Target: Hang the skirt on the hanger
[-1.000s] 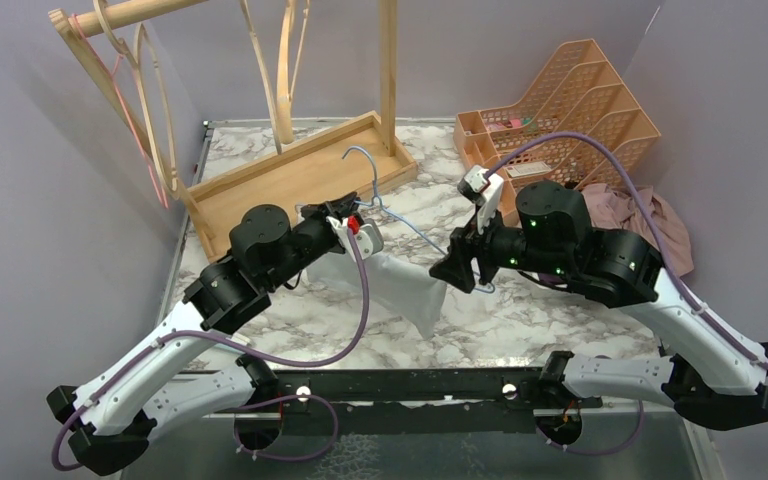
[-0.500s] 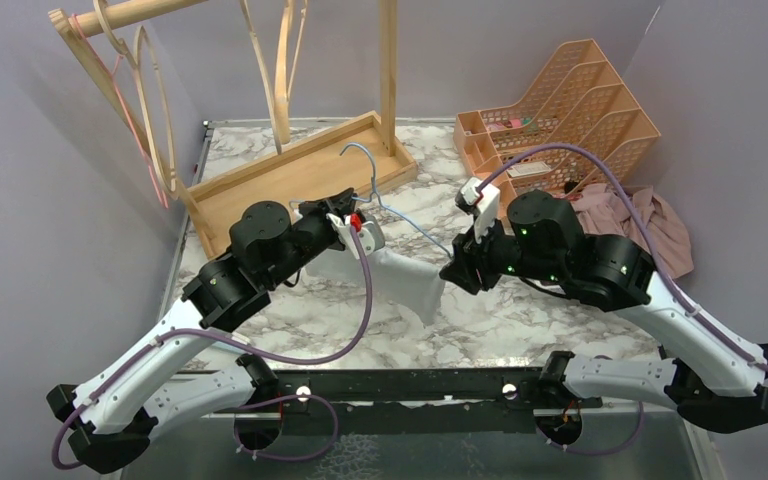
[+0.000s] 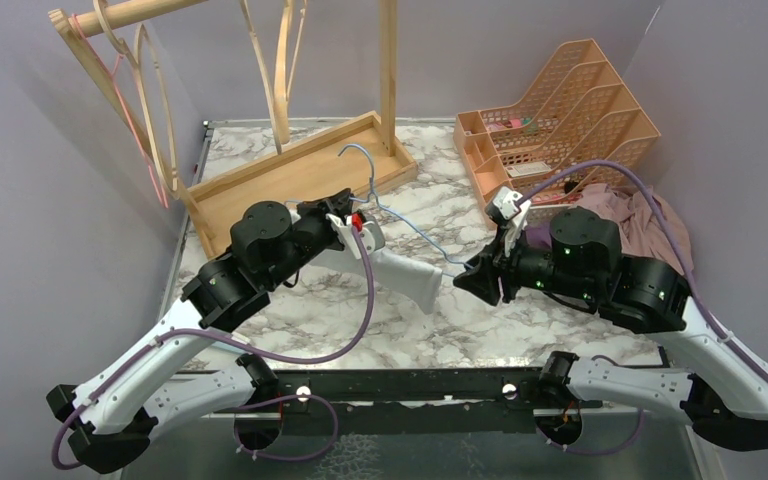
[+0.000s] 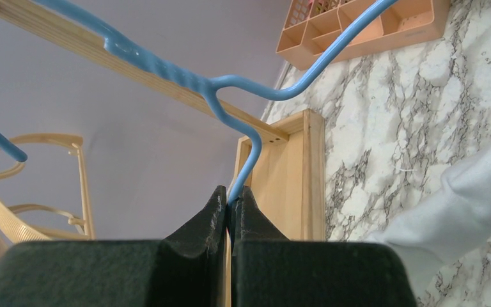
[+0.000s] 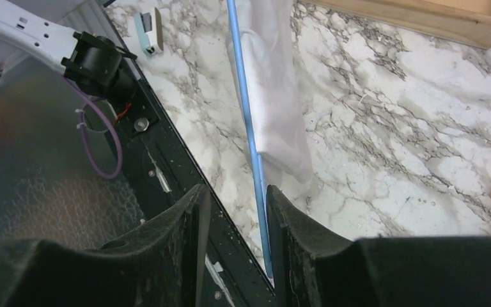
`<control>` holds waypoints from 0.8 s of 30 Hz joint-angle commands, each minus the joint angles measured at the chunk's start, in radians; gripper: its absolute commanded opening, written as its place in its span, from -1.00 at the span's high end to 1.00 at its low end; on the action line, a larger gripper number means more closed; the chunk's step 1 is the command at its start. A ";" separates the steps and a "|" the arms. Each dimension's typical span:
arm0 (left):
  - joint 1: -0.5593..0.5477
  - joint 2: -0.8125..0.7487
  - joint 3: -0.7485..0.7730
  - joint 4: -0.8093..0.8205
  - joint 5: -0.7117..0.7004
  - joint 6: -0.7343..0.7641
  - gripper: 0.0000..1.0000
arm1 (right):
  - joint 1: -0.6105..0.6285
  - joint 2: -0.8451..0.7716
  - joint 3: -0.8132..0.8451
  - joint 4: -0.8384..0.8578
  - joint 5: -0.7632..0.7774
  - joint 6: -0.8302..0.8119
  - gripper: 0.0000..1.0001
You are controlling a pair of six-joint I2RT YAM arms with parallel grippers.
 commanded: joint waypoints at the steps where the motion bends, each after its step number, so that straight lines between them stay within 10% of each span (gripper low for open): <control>1: 0.000 -0.024 0.052 0.038 -0.023 0.005 1.00 | 0.007 -0.005 -0.027 0.027 0.000 -0.016 0.14; 7: 0.001 -0.046 0.058 0.027 -0.022 0.013 1.00 | 0.008 -0.007 -0.048 0.037 0.010 -0.014 0.25; 12: 0.001 -0.054 0.054 0.027 -0.015 -0.009 1.00 | 0.008 -0.011 -0.051 0.113 0.039 -0.007 0.93; 16: 0.001 -0.052 0.050 0.036 -0.037 -0.053 1.00 | 0.008 -0.046 -0.061 0.241 0.120 0.008 0.98; 24: 0.000 -0.053 0.051 0.131 -0.064 -0.166 0.14 | 0.007 -0.086 -0.102 0.445 0.206 -0.041 0.98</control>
